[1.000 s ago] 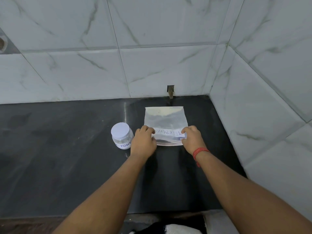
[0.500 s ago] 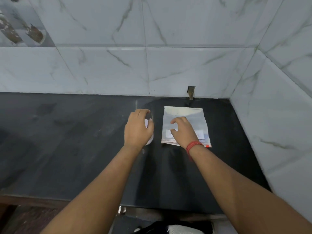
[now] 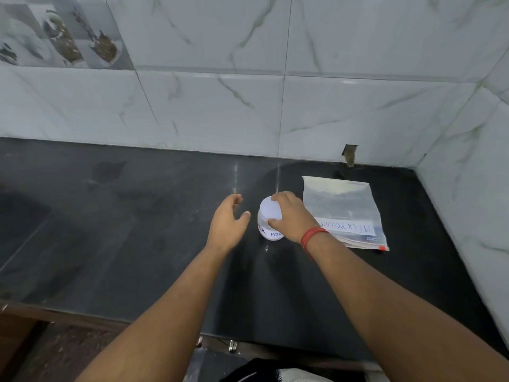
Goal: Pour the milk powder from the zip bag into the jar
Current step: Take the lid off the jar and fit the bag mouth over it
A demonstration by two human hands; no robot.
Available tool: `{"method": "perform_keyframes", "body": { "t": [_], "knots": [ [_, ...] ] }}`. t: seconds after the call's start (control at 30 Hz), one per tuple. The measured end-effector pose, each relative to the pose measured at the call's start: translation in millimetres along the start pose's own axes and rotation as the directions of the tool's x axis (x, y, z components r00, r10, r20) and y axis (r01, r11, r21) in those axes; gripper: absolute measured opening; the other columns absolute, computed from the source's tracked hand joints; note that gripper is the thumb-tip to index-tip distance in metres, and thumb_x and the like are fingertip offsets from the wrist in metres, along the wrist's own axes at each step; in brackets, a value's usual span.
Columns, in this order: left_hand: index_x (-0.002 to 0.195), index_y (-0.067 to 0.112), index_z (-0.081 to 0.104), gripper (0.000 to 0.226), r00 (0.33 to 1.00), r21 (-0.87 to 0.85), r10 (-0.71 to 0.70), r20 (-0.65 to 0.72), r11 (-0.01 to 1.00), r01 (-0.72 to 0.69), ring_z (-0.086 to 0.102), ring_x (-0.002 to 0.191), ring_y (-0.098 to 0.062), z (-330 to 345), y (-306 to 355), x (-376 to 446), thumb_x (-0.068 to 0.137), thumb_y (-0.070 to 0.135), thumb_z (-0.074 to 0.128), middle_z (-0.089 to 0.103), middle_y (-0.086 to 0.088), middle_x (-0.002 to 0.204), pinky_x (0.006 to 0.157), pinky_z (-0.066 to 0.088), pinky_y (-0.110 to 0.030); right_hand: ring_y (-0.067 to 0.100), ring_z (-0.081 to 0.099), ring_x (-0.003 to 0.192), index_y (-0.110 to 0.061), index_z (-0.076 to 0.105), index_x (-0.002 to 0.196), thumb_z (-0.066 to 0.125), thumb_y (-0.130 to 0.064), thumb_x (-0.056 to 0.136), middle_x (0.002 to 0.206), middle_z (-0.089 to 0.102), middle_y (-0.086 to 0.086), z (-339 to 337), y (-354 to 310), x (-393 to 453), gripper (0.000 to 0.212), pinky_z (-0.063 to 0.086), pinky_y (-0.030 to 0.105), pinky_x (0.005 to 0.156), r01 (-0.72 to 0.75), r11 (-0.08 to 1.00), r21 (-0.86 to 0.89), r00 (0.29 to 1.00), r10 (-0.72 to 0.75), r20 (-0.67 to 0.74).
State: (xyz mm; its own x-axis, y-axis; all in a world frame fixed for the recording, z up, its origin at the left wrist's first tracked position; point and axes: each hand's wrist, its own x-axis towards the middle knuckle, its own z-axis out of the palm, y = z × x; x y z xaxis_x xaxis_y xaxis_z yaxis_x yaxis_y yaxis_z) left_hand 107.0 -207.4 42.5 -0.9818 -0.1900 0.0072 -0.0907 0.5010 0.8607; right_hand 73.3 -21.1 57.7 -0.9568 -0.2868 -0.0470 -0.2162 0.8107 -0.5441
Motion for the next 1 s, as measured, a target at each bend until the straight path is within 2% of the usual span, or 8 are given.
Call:
{"method": "perform_keyframes", "body": {
  "t": [0.2, 0.4, 0.43, 0.5, 0.53, 0.6, 0.8, 1.0],
  "knots": [
    [0.144, 0.018, 0.048, 0.056, 0.994, 0.029, 0.001, 0.111, 1.0, -0.004, 0.048, 0.139, -0.013, -1, -13, 7, 0.092, 0.019, 0.067, 0.054, 0.005, 0.147, 0.105, 0.035, -0.023, 0.028, 0.046, 0.127, -0.02, 0.048, 0.137, 0.074, -0.032, 0.082, 0.14, 0.046, 0.005, 8, -1, 4, 0.062, 0.044, 0.039, 0.105, -0.046, 0.997, -0.062, 0.998, 0.042, -0.056],
    [0.154, 0.019, 0.032, 0.092, 0.956, 0.111, 0.087, 0.28, 0.986, -0.122, 0.042, 0.142, -0.016, 11, -10, 6, 0.078, 0.042, 0.079, 0.048, 0.004, 0.153, 0.111, 0.036, -0.031, 0.019, 0.055, 0.111, -0.029, 0.051, 0.127, 0.072, -0.037, 0.075, 0.127, 0.054, -0.002, -6, 3, 5, 0.056, 0.046, 0.03, 0.088, -0.129, 0.968, 0.214, 0.983, 0.153, -0.099],
    [0.152, 0.022, 0.033, 0.093, 0.95, 0.108, 0.096, 0.297, 0.985, -0.134, 0.047, 0.138, -0.014, 13, -5, 5, 0.074, 0.046, 0.08, 0.051, 0.006, 0.15, 0.111, 0.042, -0.034, 0.017, 0.057, 0.107, -0.03, 0.051, 0.124, 0.071, -0.038, 0.075, 0.123, 0.057, -0.003, -9, 4, 4, 0.053, 0.047, 0.03, 0.086, -0.139, 0.955, 0.261, 0.982, 0.168, -0.092],
    [0.135, 0.036, 0.043, 0.078, 0.943, 0.096, 0.132, 0.304, 0.981, -0.168, 0.061, 0.118, -0.009, 19, 4, 4, 0.068, 0.05, 0.082, 0.063, 0.016, 0.127, 0.097, 0.056, -0.041, 0.015, 0.06, 0.104, -0.033, 0.051, 0.123, 0.071, -0.039, 0.076, 0.117, 0.061, -0.005, -16, 9, 2, 0.051, 0.049, 0.029, 0.082, -0.168, 0.906, 0.388, 0.978, 0.204, -0.053],
    [0.127, 0.04, 0.045, 0.073, 0.941, 0.108, 0.154, 0.302, 0.975, -0.194, 0.064, 0.109, -0.009, 22, 8, 4, 0.065, 0.051, 0.082, 0.064, 0.017, 0.117, 0.089, 0.059, -0.043, 0.014, 0.061, 0.103, -0.034, 0.05, 0.124, 0.071, -0.04, 0.079, 0.115, 0.062, -0.006, -19, 11, 0, 0.051, 0.05, 0.027, 0.08, -0.182, 0.878, 0.443, 0.976, 0.215, -0.024],
    [0.123, 0.039, 0.045, 0.073, 0.936, 0.159, 0.185, 0.3, 0.958, -0.24, 0.061, 0.105, -0.011, 28, 18, 2, 0.062, 0.054, 0.082, 0.061, 0.016, 0.113, 0.084, 0.059, -0.043, 0.012, 0.062, 0.101, -0.033, 0.049, 0.128, 0.07, -0.041, 0.083, 0.111, 0.062, -0.008, -26, 16, -3, 0.049, 0.049, 0.024, 0.076, -0.194, 0.844, 0.5, 0.977, 0.214, 0.018],
    [0.13, 0.027, 0.047, 0.076, 0.9, 0.291, 0.289, 0.327, 0.875, -0.387, 0.055, 0.107, -0.014, 49, 42, -4, 0.065, 0.052, 0.078, 0.056, 0.006, 0.12, 0.088, 0.056, -0.041, 0.009, 0.06, 0.092, -0.027, 0.052, 0.127, 0.052, -0.049, 0.096, 0.105, 0.06, -0.01, -47, 34, -16, 0.038, 0.045, 0.018, 0.07, -0.201, 0.893, 0.403, 0.98, 0.187, 0.074],
    [0.122, 0.031, 0.049, 0.069, 0.886, 0.307, 0.293, 0.359, 0.86, -0.408, 0.055, 0.1, -0.011, 72, 59, -11, 0.063, 0.056, 0.074, 0.056, 0.01, 0.111, 0.084, 0.056, -0.038, 0.023, 0.065, 0.089, -0.011, 0.068, 0.102, 0.046, -0.057, 0.096, 0.097, 0.071, 0.01, -65, 55, -27, 0.051, 0.052, 0.037, 0.08, -0.192, 0.919, 0.345, 0.981, 0.18, 0.068]
  ]
}}
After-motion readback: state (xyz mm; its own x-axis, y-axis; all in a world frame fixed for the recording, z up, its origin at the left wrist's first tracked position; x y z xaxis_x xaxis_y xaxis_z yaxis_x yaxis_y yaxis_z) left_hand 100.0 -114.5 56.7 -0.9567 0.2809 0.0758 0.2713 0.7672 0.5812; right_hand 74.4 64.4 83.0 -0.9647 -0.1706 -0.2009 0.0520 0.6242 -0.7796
